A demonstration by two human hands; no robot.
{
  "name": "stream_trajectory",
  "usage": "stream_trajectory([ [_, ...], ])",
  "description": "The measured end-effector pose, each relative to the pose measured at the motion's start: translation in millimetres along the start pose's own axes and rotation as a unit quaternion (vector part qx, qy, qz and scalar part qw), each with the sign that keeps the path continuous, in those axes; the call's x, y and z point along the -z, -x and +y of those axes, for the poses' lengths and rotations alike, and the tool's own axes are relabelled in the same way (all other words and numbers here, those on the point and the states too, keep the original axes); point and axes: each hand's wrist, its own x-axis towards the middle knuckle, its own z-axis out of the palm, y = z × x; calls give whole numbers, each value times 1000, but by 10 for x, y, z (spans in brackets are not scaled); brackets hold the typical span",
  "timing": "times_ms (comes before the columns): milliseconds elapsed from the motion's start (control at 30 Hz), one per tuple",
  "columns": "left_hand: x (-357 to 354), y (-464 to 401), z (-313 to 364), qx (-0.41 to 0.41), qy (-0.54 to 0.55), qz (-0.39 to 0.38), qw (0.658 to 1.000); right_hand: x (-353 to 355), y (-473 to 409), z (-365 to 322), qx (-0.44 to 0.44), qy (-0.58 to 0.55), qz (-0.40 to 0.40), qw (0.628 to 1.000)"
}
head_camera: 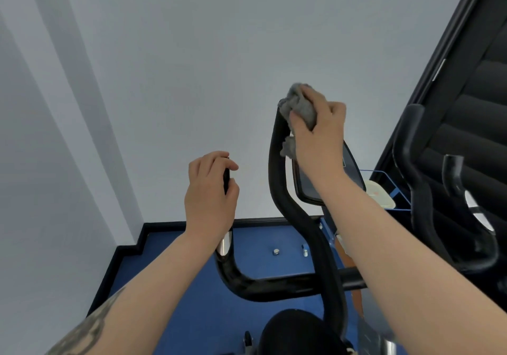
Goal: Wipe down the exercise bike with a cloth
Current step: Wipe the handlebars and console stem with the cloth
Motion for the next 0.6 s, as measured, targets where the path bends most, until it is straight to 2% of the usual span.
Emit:
stream_trajectory([
  [100,3,-5,10,3,1,0,1000,-18,109,137,-92,64,-87,990],
  [167,5,-5,14,8,2,2,1000,34,221,242,-119,109,-144,976],
  [200,5,1,17,8,3,1,1000,74,245,267,-120,112,-142,976],
  [300,8,1,19,6,4,1,1000,82,103,237,-89,57,-46,993],
  [333,12,-2,23,6,4,1,1000,44,47,194,-91,36,-38,994],
  [400,20,-9,31,5,2,-2,1000,-46,71,146,-121,17,-70,990],
  [533,14,-10,24,9,-4,-2,1000,101,195,282,-168,86,-174,966],
  [600,13,-12,30,6,-4,-3,1000,199,106,277,-176,60,-174,967],
])
